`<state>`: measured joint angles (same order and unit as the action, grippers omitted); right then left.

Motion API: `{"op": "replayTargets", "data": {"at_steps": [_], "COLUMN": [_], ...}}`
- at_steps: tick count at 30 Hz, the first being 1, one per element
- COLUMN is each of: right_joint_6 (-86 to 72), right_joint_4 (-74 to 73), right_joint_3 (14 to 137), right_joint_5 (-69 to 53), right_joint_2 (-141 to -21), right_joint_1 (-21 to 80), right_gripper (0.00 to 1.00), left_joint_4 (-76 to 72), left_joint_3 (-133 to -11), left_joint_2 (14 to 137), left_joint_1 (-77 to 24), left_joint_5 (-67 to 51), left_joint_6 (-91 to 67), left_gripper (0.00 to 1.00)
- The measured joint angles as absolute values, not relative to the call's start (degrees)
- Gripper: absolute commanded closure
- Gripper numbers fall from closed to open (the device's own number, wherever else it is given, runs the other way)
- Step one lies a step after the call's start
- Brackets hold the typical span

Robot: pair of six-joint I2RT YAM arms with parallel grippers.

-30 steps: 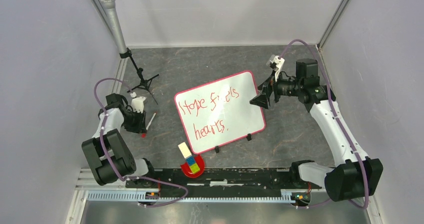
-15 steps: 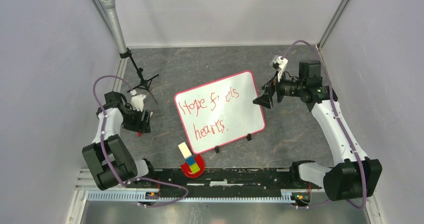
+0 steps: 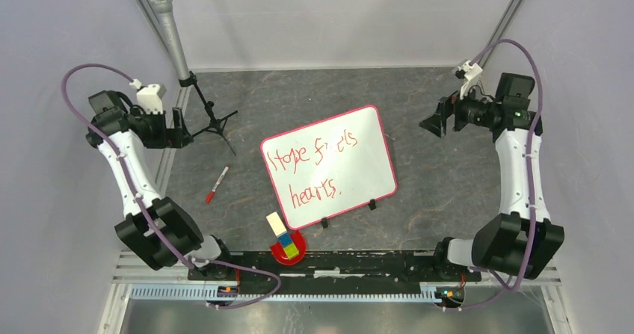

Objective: Write a sentence on the whiteboard
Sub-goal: Reset both arms

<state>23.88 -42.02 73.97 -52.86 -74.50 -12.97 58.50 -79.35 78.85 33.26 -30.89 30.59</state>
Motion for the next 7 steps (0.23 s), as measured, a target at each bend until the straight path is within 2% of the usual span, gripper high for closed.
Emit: {"op": "replayTargets", "data": {"at_steps": [7], "right_joint_6": [27.7], "right_joint_4": [-44.2], "right_joint_3": [74.9], "right_joint_5": [-52.9], "right_joint_2": [-80.0], "right_joint_1": [-20.4], "right_gripper": [0.02], "left_joint_4": [58.1], "left_joint_3": [-82.1], "left_joint_2": [80.3], "left_joint_1": [34.6], "left_joint_5": [-29.9], "left_joint_6": [25.5], "left_gripper": [0.00]}}
